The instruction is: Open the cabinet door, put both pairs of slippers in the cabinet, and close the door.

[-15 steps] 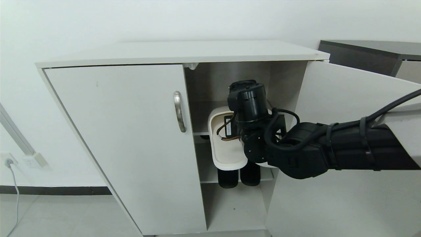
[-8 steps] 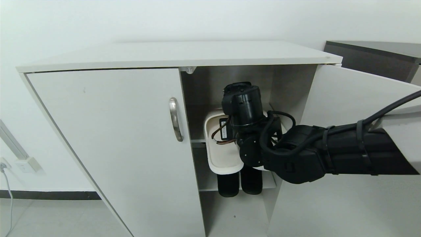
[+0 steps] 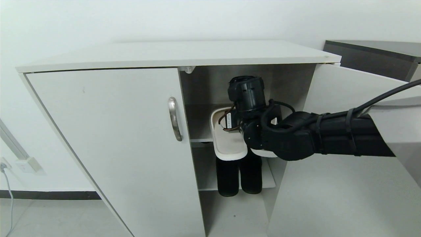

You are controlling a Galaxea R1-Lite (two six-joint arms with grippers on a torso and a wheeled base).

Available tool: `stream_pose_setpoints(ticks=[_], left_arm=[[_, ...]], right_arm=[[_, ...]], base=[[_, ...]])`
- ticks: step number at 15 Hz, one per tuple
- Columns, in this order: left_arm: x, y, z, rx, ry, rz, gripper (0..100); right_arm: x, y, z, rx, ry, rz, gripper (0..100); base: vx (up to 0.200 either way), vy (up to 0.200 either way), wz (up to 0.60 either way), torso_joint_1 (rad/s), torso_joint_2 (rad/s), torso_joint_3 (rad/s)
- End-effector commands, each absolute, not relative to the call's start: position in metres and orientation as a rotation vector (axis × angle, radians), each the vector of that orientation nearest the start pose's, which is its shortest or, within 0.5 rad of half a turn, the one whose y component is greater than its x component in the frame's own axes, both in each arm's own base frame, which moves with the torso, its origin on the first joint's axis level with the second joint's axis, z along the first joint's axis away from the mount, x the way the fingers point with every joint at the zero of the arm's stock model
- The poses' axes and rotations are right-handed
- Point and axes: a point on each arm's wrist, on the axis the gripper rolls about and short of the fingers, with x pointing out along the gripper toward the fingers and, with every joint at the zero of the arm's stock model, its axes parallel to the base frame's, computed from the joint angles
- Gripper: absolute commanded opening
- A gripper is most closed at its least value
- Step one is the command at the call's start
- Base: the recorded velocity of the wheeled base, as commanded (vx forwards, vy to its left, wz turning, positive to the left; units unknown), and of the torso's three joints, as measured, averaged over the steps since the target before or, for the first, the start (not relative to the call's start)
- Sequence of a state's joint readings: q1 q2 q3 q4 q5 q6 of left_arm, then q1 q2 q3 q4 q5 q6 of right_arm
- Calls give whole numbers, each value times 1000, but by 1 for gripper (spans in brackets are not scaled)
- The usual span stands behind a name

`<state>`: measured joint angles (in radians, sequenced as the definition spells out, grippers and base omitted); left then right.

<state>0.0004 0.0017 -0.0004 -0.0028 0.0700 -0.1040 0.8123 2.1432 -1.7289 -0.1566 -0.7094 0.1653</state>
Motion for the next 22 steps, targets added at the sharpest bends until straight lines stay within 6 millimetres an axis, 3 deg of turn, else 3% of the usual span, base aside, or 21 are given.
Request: stream_pose_setpoints(ticks=[1, 6, 10, 22], left_arm=[[-23, 2, 76, -104, -4, 72, 0], [-23, 2, 76, -104, -4, 74, 0], [-23, 2, 76, -104, -4, 74, 0], [-23, 2, 76, -106, -6, 75, 0]], right_arm=[[332, 321, 224, -7, 190, 77, 0], [349, 329, 223, 1, 182, 61, 0], [355, 332, 211, -38, 208, 51, 0], [365, 321, 215, -23, 191, 19, 0]], base=[[0, 0, 0, 0, 0, 0], [0, 0, 0, 0, 0, 0], [0, 0, 0, 0, 0, 0], [0, 0, 0, 0, 0, 0]])
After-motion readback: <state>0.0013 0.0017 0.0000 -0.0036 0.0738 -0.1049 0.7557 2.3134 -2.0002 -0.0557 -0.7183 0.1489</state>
